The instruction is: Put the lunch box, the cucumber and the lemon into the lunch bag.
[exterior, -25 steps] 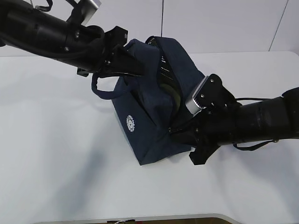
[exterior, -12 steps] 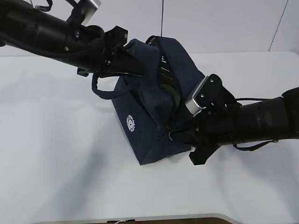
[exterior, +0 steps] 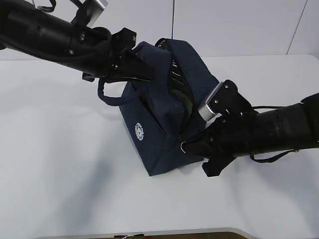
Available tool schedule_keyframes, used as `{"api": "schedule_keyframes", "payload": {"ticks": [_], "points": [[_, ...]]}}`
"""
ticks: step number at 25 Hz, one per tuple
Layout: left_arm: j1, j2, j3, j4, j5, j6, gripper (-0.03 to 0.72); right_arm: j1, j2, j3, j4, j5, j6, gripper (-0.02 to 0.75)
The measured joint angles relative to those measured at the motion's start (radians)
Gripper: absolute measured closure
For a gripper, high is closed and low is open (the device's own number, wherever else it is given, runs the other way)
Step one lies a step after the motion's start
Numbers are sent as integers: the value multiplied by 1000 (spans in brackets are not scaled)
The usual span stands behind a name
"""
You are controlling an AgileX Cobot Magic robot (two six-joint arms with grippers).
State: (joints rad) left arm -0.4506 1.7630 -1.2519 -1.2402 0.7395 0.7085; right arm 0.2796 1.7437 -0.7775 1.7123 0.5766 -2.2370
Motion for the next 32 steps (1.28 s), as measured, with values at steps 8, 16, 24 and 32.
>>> {"api": "schedule_keyframes", "payload": {"ticks": [8, 16, 24, 32], "points": [[0, 0, 0, 0, 0, 2, 700, 0, -43, 0, -128, -10, 174, 733], [0, 0, 0, 0, 0, 2, 700, 0, -91, 0, -229, -12, 348, 733], [0, 0, 0, -1, -2, 2, 700, 0, -129, 0, -439, -2, 561, 733], [0, 0, 0, -1, -2, 2, 700, 0, -133, 0, -500, 61, 617, 733]]}}
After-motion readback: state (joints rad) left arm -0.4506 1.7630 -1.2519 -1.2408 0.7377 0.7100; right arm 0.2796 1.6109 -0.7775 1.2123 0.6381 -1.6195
